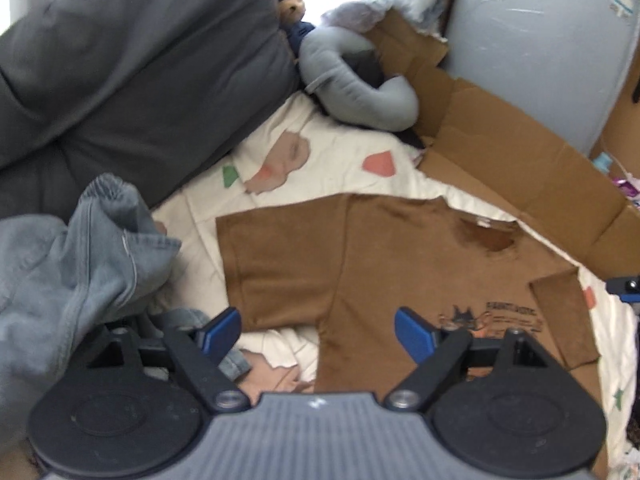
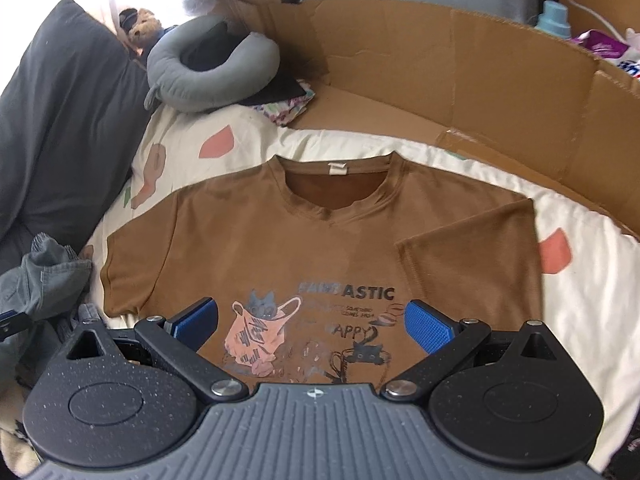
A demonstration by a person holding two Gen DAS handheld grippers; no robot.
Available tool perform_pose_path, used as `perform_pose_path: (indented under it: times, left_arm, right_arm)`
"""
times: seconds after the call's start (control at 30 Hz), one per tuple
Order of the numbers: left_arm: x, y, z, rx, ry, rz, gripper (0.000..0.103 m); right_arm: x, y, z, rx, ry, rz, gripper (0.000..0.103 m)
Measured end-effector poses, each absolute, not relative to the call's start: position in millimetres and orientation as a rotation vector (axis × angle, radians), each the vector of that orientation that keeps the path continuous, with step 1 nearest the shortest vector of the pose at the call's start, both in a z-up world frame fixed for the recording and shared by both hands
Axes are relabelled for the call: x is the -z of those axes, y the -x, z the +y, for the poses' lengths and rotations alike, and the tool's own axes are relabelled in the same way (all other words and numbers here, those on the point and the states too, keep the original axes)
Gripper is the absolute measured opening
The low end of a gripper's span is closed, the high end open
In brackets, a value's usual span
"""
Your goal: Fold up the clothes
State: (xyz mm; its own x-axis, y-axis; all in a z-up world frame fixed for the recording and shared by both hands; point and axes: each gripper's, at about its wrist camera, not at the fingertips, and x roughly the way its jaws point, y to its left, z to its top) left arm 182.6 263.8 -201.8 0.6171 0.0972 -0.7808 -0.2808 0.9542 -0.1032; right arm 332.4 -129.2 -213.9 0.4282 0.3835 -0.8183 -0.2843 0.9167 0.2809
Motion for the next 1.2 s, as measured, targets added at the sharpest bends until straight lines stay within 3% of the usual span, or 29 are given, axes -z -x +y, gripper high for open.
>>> perform_pose_path:
  times: [0.33, 0.73, 1.2]
  left_arm:
    - [269, -191, 298, -0.296, 0.348, 0.849, 0.062]
    - [331, -205, 327, -0.350, 0.537, 0.817, 0.062]
    - [376, -212, 337, -0.423, 0.739, 0.774, 0.072]
  right_arm:
    - [256, -335, -82, -0.514, -0.006, 1.032, 0.102]
    - [290, -329, -39, -0.617, 0.055, 1.022, 0.102]
    - [322, -319, -29, -0.643, 0.099, 1.059, 0.102]
